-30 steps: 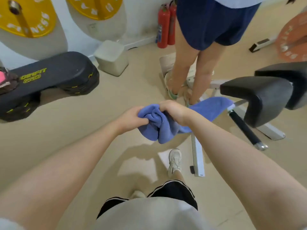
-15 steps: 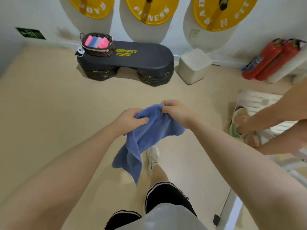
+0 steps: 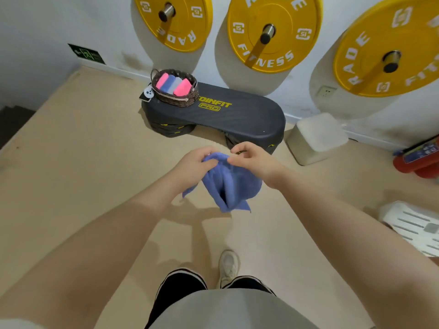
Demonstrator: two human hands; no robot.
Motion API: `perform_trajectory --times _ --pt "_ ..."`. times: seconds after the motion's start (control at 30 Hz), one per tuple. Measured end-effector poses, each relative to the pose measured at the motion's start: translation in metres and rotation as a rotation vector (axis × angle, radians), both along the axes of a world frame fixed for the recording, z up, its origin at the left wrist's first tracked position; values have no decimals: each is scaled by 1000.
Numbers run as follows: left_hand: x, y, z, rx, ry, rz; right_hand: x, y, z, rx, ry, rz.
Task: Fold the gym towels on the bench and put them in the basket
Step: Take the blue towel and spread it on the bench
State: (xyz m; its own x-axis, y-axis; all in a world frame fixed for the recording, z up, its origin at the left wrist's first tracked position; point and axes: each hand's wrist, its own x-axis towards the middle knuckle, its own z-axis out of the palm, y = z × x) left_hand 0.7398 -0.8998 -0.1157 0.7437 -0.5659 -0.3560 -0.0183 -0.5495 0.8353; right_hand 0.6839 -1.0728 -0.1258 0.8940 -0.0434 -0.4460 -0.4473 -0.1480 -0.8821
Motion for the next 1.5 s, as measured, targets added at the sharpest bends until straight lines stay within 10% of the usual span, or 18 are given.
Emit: perform_trajectory --times 0.37,0.73,1.3,1.5 --pt "177 -51 0 -158 -1 108 133 -50 -38 -113 196 215" --pt "385 -82 -34 245 -126 -468 351 -49 -29 -29 32 -218" --pt "519 -201 -14 124 -15 -195 504 -150 -8 207 24 -284" --pt "550 -242 -8 -183 246 188 524 -202 -32 26 256 96"
